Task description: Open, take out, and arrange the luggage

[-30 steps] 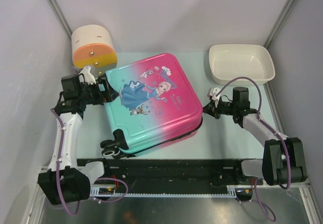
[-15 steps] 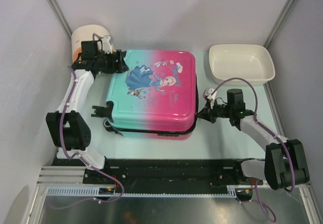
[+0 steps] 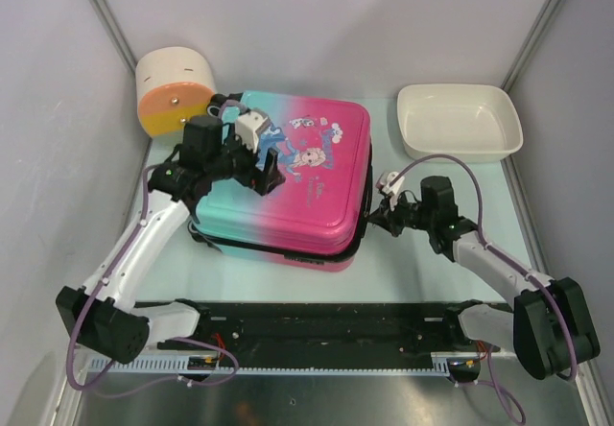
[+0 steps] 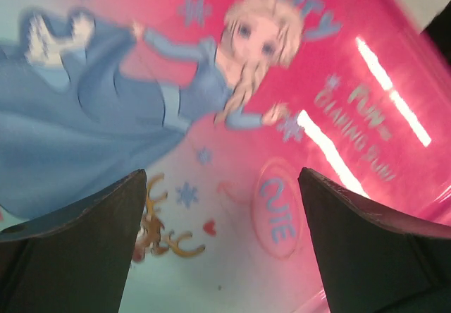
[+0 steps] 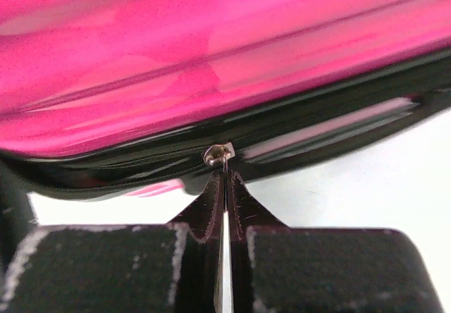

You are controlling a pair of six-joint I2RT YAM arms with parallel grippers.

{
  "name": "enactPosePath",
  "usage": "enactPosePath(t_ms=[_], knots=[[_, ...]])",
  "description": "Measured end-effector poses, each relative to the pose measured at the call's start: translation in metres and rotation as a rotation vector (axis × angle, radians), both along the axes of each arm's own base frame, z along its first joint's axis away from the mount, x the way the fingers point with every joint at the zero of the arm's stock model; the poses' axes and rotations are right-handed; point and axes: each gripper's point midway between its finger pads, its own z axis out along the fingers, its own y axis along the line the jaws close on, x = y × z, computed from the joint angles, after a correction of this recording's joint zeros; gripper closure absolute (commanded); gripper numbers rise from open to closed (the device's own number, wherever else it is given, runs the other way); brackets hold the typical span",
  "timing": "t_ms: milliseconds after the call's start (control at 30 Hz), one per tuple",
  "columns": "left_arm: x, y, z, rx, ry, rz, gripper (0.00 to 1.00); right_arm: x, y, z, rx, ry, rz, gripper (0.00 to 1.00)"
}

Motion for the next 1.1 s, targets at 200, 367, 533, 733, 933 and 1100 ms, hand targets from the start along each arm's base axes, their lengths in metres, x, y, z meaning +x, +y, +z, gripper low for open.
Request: enactPosePath(t_ms=[200, 367, 533, 733, 933, 1100], knots=[[-0.003, 0.013, -0.043, 0.077, 0.005, -0.014, 0.11, 0.037, -0.023, -0.005, -0.030, -0.079, -0.098, 1.00], [0.011, 0.020, -0.048, 0.103, -0.029, -0.024, 0.12, 0.067, -0.029, -0.011, -0.019, -0.123, -0.130, 1.00], [0.028, 0.031, -0.045, 0.109, -0.042, -0.007, 0.11, 0.101, -0.029, -0.006, 0.000, -0.154, -0.154, 1.00], [0.044, 0.050, -0.045, 0.146, -0.035, 0.005, 0.08, 0.108, -0.017, -0.010, 0.005, -0.198, -0.118, 1.00], [0.057, 0.067, -0.043, 0.174, -0.038, 0.014, 0.02, 0.116, -0.010, -0.009, -0.032, -0.277, -0.079, 1.00], [0.058, 0.069, -0.040, 0.188, -0.029, -0.002, 0.00, 0.112, -0.004, -0.005, -0.055, -0.281, -0.089, 1.00]])
